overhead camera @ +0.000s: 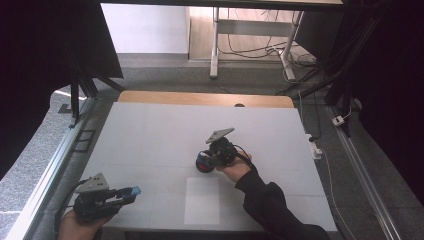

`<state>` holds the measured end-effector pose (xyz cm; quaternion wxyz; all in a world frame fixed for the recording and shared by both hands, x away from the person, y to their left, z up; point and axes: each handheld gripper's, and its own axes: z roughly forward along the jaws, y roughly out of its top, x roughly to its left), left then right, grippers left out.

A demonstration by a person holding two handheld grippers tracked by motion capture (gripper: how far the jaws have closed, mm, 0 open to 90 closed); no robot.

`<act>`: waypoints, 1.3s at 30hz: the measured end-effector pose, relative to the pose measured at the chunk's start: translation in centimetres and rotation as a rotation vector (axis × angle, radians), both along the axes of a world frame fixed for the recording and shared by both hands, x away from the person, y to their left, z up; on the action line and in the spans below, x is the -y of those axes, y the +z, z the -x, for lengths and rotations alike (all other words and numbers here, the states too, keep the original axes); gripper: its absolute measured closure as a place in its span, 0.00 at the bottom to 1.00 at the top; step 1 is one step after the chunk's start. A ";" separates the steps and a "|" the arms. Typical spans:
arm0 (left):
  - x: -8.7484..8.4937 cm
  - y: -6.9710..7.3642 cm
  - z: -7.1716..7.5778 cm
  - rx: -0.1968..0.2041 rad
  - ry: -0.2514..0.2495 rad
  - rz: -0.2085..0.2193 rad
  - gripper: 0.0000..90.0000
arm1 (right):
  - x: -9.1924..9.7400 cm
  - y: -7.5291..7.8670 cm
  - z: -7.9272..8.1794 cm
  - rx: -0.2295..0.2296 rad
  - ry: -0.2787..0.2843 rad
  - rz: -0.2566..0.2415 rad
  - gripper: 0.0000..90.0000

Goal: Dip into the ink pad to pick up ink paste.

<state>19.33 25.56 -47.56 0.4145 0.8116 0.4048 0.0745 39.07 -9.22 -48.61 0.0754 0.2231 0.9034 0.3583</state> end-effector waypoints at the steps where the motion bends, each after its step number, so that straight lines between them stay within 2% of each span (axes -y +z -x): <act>1: 0.0 0.0 0.0 0.001 0.001 -0.002 0.76 | 0.0 0.0 0.0 0.002 0.001 0.001 0.79; 13: -0.1 0.0 0.0 -0.002 0.000 0.007 0.76 | 0.0 0.5 0.3 0.011 -0.007 -0.028 0.79; 22: -0.2 0.0 -0.1 -0.009 0.008 0.019 0.76 | 0.4 1.6 0.9 0.034 0.015 -0.046 0.79; 31: 0.0 0.0 0.0 -0.004 0.011 0.001 0.76 | 1.2 2.7 1.7 0.031 0.037 -0.066 0.79; 39: 0.0 0.0 -0.1 -0.007 0.008 0.001 0.76 | 1.5 3.5 2.6 0.035 0.061 -0.089 0.79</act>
